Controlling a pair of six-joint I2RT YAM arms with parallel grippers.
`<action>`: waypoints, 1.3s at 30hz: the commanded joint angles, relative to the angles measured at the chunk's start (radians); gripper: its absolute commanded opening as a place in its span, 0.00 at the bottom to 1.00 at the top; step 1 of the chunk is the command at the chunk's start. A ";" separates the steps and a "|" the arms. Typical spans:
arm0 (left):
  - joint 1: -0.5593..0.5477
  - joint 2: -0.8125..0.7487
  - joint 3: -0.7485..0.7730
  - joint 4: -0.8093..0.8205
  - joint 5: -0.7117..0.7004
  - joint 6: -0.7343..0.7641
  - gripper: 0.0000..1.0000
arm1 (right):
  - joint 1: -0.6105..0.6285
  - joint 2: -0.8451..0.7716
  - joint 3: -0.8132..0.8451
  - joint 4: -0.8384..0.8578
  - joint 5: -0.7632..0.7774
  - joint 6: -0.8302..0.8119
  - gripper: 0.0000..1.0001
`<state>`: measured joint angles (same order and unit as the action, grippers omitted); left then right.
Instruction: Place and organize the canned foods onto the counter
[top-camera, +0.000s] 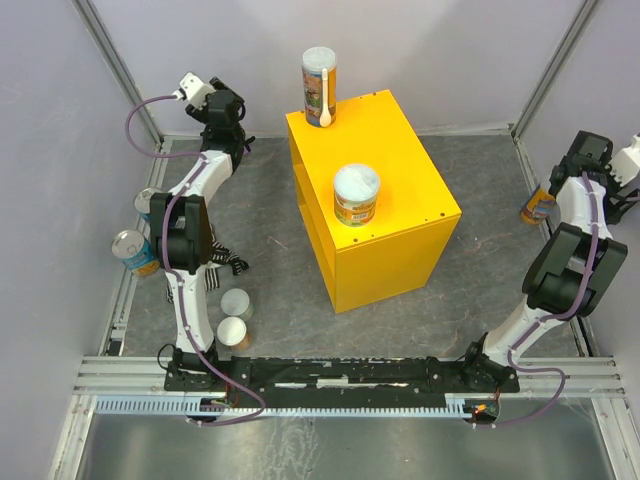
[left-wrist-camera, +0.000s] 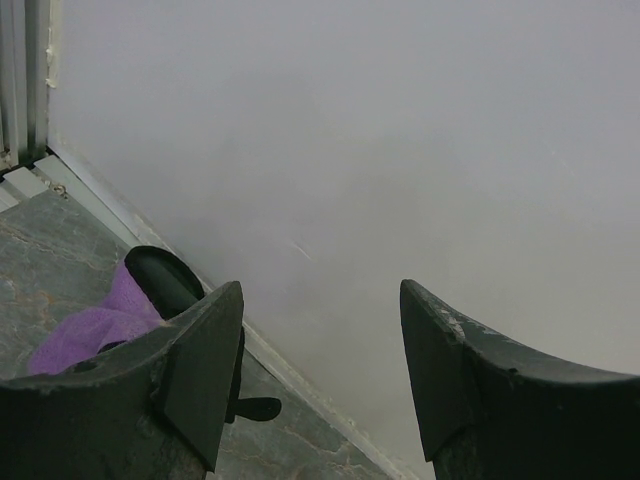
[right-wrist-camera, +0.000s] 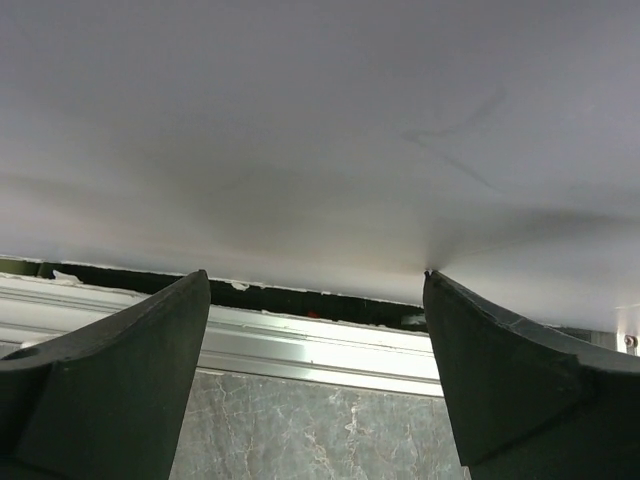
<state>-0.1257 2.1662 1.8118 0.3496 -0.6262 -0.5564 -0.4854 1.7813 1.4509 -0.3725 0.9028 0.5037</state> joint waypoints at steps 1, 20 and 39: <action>0.003 -0.046 0.031 0.046 -0.004 0.015 0.71 | -0.010 -0.031 0.045 -0.018 0.010 0.050 0.92; 0.007 -0.022 0.082 0.060 0.013 0.043 0.71 | 0.053 -0.167 -0.170 0.144 -0.539 0.052 1.00; 0.008 -0.033 0.068 0.067 0.030 0.018 0.71 | 0.163 -0.265 -0.001 -0.071 -0.440 -0.170 1.00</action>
<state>-0.1238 2.1666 1.8561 0.3550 -0.5957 -0.5491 -0.3378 1.5738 1.3079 -0.3592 0.4297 0.3843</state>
